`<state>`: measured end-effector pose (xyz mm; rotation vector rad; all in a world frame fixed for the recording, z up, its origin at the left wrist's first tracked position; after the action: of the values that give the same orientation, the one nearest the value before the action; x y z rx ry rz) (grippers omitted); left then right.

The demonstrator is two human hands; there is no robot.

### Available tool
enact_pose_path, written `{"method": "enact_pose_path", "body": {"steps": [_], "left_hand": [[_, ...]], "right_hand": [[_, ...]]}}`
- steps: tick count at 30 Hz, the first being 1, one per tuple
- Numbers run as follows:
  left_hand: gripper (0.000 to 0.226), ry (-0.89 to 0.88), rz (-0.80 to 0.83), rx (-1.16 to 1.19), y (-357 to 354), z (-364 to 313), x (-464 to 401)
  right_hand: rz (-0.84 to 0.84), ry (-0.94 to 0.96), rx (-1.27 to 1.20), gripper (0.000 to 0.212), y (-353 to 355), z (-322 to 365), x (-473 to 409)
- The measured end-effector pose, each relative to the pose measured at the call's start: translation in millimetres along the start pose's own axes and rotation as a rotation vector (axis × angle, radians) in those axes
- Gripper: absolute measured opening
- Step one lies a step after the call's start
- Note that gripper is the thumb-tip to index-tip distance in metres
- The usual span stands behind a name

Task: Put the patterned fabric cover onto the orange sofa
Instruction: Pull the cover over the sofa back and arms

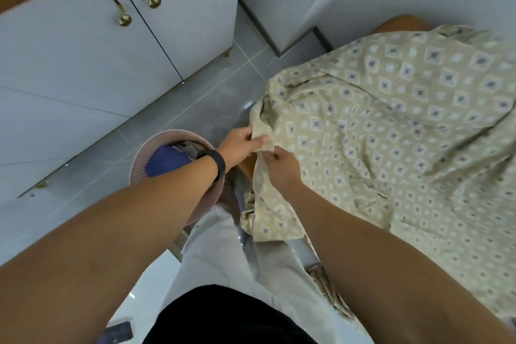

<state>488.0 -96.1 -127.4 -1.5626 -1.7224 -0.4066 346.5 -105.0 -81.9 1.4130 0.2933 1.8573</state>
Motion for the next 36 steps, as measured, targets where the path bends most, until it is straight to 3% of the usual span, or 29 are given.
{"method": "enact_pose_path", "body": {"steps": [4, 7, 9, 13, 16, 20, 26, 28, 32, 34, 36], "left_hand": [[0.037, 0.117, 0.119, 0.206, -0.5, -32.0, 16.9], [0.050, 0.184, 0.185, 0.409, -11.3, -60.2, 36.1], [0.066, 0.192, 0.250, 0.476, -16.1, -72.1, 42.1], [0.050, 0.260, 0.408, 0.455, -37.9, -90.7, 69.3], [0.027, 0.263, 0.482, 0.266, -58.4, -88.3, 82.7], [0.013, 0.223, 0.497, 0.089, -78.7, -79.2, 99.0], [0.018, 0.115, 0.361, 0.294, -68.3, -81.1, 106.1], [0.017, 0.048, 0.282, 0.186, -64.3, -86.8, 102.3], [0.024, -0.038, 0.123, -0.294, -76.9, -90.3, 104.5], [0.031, -0.041, 0.162, -0.460, -94.0, -86.4, 111.1], [0.040, -0.029, 0.214, -0.465, -121.0, -84.6, 120.8]], "right_hand": [[0.145, 0.034, -0.272, 0.038, 14.6, 23.7, 17.6], [0.350, 0.056, -0.417, 0.025, 45.6, 43.5, 48.3], [0.355, 0.090, -0.446, 0.025, 67.7, 50.0, 57.0], [-0.056, 0.044, -0.309, 0.030, 113.7, 38.0, 60.3], [-0.315, -0.040, -0.183, 0.038, 132.3, 22.1, 70.7], [-0.411, -0.077, -0.221, 0.025, 137.4, 11.2, 94.7], [-0.592, -0.110, -0.233, 0.023, 148.9, -10.2, 119.4], [-0.591, -0.065, -0.253, 0.024, 152.1, -11.9, 121.3], [-0.410, 0.099, -0.393, 0.031, 144.3, -5.8, 125.3], [-0.339, 0.129, -0.527, 0.033, 139.2, -8.0, 125.8], [-0.320, 0.143, -0.603, 0.031, 142.0, -17.0, 128.8]]}}
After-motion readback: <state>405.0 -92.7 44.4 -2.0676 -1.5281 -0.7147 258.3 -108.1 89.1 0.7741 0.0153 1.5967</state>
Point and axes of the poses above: each hand's wrist, its own x-axis away from the middle knuckle, its own y-axis out of the back of the hand, z = x × y, the point moved 5 cm from there along -x, towards the middle knuckle, and after that the axes turned 14 degrees about x, right-handed, at the moved point
